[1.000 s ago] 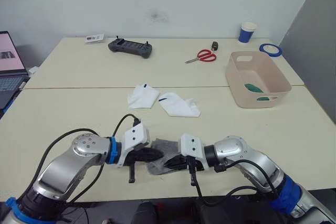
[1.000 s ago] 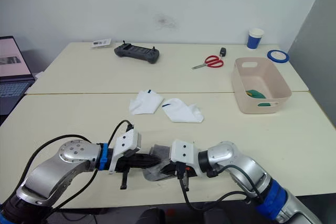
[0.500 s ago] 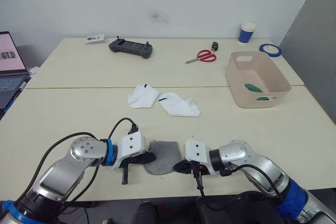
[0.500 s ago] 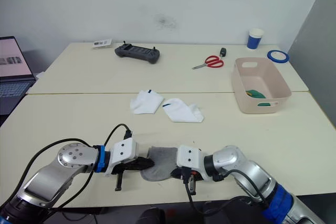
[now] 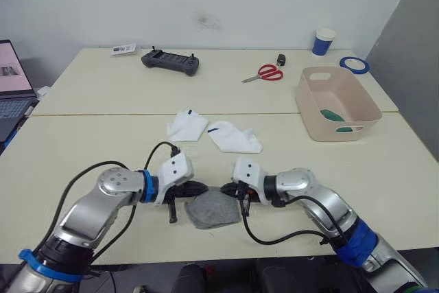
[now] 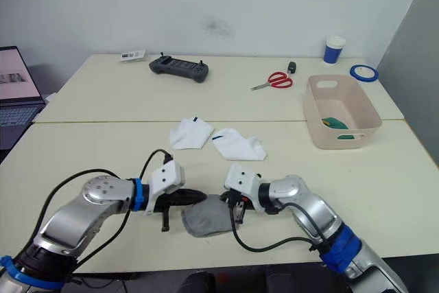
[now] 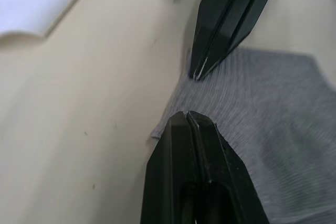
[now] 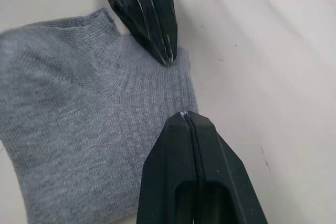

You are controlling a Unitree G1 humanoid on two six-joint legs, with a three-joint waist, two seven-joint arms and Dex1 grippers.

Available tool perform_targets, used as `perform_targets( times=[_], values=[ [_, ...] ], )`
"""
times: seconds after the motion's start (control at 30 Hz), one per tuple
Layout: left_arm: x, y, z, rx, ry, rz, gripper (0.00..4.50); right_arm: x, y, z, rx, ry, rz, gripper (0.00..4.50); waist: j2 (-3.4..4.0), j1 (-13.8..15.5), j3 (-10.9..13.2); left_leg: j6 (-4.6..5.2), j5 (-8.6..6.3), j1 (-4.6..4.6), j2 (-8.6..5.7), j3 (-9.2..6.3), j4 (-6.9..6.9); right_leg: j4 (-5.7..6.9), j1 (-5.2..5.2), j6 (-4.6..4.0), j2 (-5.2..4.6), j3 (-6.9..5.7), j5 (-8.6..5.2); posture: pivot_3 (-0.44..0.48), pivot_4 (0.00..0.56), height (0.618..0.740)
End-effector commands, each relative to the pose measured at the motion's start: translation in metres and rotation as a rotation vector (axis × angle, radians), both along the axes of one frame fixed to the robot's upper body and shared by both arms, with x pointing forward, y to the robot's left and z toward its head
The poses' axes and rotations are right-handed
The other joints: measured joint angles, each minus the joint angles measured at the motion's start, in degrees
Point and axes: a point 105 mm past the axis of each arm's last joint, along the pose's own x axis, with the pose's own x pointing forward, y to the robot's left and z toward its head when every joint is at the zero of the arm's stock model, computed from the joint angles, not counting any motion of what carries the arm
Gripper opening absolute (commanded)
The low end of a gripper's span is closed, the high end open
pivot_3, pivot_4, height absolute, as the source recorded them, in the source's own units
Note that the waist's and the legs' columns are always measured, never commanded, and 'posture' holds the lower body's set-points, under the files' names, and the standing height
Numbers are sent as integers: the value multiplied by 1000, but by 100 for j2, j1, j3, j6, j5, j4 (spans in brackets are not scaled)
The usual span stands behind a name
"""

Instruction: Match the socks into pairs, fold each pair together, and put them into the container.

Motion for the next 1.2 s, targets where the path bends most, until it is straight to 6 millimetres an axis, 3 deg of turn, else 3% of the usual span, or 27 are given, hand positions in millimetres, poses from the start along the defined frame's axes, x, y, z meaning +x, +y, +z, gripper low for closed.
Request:
perform_targets(
  times=[0.03, 0.13, 0.27, 0.4, 0.5, 0.63, 0.83, 0.9, 1.1, 1.2],
  values=[
    [2, 4, -4, 45, -42, -1, 0, 3, -12, -4, -42, -19, -23, 14, 0, 3, 0, 0, 0, 0, 0, 0, 0, 0, 1, 0, 0, 0, 0, 0, 150, 740],
    [5, 13, -6, 70, -65, 14, 0, 5, -26, -5, -63, -42, -41, 14, 1, 3, -1, 0, 0, 3, -1, 2, 2, 2, 3, 1, -1, 1, 1, 0, 150, 740],
    [9, 19, 15, 24, -127, 28, 0, 0, -28, 17, 19, -89, -8, 14, -1, 11, -1, 0, 0, 3, -2, 3, 4, 2, 5, 3, -4, 1, 3, 0, 150, 740],
    [-2, 4, 51, -95, -177, -54, 0, -18, -20, 40, 104, -96, 92, 14, 0, 16, 1, 0, 0, 0, 0, 1, 3, 3, 1, 3, -3, 0, 2, 0, 150, 740],
    [-20, -5, 61, -118, -137, -134, 0, -32, -12, 43, 114, -71, 170, 14, 0, 5, 2, 0, 0, -1, 2, 1, 2, 0, 2, 3, -2, 0, 1, 0, 150, 740],
    [-35, -7, 51, -69, -51, -190, 0, -40, -2, 37, 97, -45, 225, 14, 1, -13, 2, 0, 0, 3, 2, 1, 0, 2, 2, 3, -1, 1, 0, 0, 150, 740],
    [-34, 5, -1, 84, -9, -165, 0, -41, 6, 13, 27, 2, 242, 14, 3, -13, 3, 0, 0, 5, -1, 4, 4, 3, 4, 2, -2, 2, 1, 0, 150, 740],
    [-34, 7, -10, 102, -4, -150, 0, -41, 4, 8, 3, 8, 235, 14, 2, -2, 3, 0, 0, 3, -1, 4, 4, 3, 2, 2, -2, 2, 1, 0, 150, 740],
    [-40, 19, -22, 154, 2, -145, 0, -45, -16, -1, -60, 23, 215, 14, 3, 14, 2, 0, 0, 5, 1, 3, 2, 3, 3, 0, -3, 1, 0, 0, 150, 740],
    [-36, 12, -3, 58, -39, -130, 0, -46, -21, 10, -26, 7, 192, 14, 5, 8, 2, 0, 0, 9, 2, 4, 1, 5, 4, 0, -3, 2, 0, 0, 150, 740]
  ],
)
